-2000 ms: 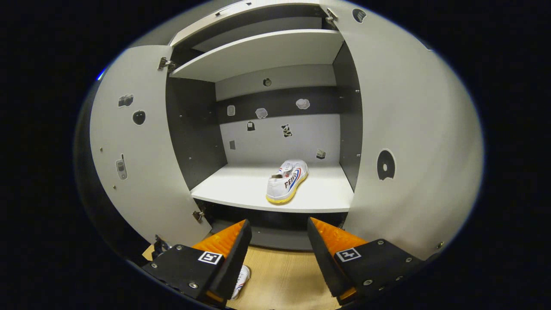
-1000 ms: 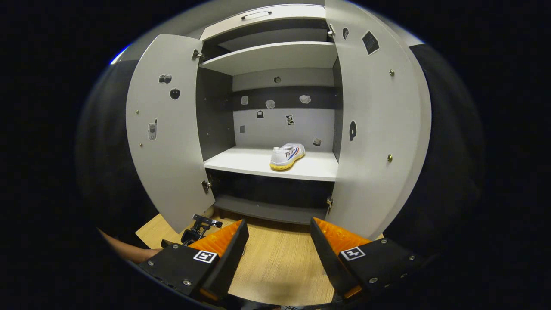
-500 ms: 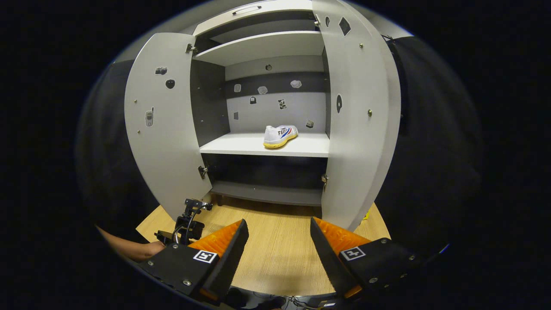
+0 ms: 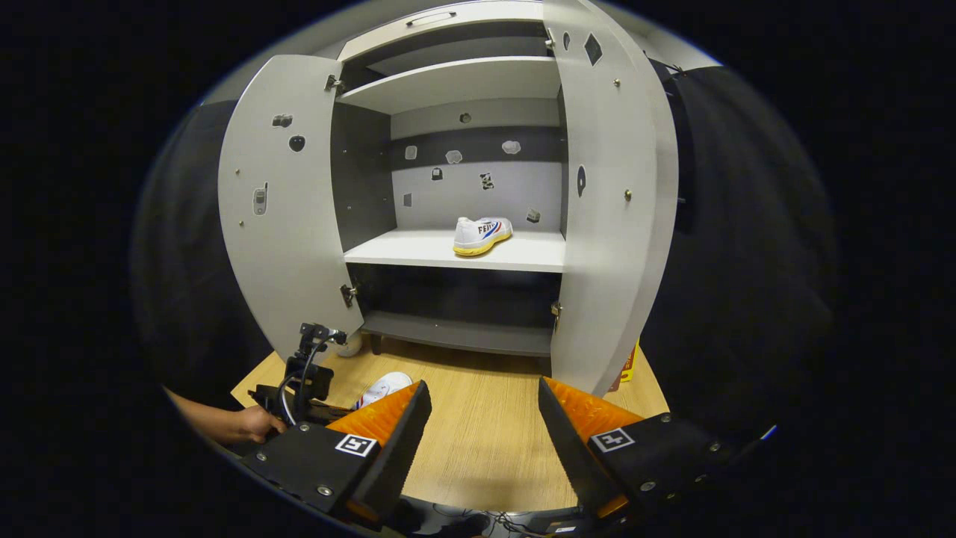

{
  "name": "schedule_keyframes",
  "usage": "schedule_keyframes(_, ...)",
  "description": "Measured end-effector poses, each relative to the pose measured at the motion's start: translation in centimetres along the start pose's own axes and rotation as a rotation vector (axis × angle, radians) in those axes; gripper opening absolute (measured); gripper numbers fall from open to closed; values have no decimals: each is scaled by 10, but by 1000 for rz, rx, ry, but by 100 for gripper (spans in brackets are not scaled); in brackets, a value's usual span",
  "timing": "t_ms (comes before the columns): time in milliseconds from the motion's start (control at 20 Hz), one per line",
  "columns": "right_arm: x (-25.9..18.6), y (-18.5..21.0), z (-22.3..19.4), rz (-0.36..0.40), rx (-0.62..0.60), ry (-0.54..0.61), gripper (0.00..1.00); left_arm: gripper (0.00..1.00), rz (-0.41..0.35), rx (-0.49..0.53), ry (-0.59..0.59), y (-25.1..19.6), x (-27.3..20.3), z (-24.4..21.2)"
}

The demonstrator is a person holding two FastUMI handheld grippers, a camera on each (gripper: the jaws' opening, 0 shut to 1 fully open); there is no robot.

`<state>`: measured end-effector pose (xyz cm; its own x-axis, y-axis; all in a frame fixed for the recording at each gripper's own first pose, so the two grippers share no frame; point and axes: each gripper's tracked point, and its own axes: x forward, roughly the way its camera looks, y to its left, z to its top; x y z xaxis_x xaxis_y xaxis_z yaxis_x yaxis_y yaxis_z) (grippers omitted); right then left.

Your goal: Grab one shoe with the right hand and put it into the shoe cabinet, grab the other shoe with the left hand and put it into the shoe cabinet; then close the right door with the right hand and the left door with the left hand.

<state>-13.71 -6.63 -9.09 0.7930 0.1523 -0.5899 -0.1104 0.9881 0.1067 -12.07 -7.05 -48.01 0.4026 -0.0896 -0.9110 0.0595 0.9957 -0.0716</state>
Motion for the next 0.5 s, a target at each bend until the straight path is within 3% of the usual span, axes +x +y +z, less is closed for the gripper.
schedule_keyframes(500,-5,8,-4,2,-50,-23,89,7,-59,-31,-114,16,-50,54)
